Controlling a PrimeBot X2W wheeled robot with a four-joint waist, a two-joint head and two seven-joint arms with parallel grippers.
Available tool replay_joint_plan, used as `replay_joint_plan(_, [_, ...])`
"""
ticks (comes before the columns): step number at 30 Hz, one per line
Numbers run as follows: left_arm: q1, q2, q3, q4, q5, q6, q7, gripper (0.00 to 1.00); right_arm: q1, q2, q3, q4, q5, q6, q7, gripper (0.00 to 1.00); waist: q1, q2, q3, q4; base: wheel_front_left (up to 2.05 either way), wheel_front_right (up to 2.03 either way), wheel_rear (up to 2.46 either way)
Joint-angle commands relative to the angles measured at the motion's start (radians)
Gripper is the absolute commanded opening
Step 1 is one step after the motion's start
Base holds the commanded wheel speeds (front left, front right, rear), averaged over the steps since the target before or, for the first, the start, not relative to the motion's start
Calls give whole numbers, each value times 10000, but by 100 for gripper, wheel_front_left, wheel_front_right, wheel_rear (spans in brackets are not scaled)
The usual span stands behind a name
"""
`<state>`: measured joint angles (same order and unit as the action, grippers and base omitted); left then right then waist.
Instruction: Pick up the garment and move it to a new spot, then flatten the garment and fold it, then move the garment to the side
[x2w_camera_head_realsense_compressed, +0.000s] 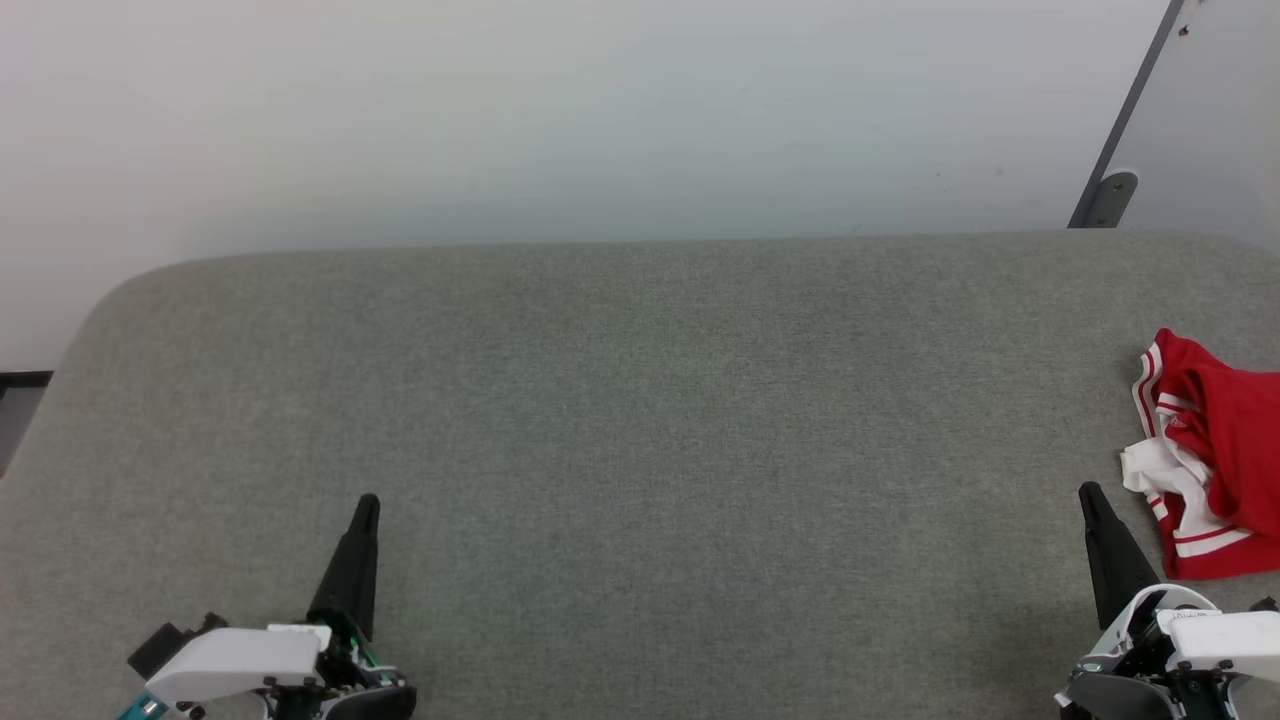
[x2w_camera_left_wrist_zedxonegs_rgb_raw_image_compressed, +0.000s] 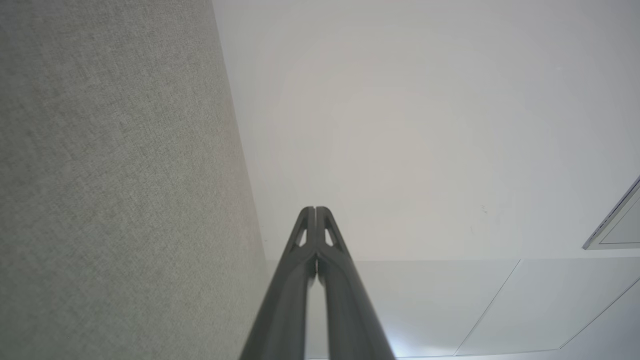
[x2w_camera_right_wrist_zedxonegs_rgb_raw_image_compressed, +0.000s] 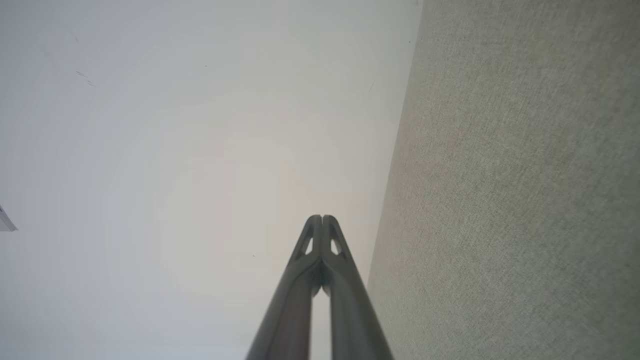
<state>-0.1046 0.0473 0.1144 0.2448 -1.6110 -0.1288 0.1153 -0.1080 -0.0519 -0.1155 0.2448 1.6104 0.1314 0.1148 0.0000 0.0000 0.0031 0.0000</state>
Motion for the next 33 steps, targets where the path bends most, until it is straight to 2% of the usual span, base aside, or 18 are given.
replay_joint_plan(1, [-108, 8, 13, 10, -33, -36, 14, 0, -19, 35, 12, -21, 49, -14, 23, 0, 0, 0, 0, 0, 0, 0, 0])
replay_joint_plan(33, [-107, 9, 10, 9, -35, -36, 12, 0, -18, 35, 13, -21, 49, -14, 22, 0, 0, 0, 0, 0, 0, 0, 0])
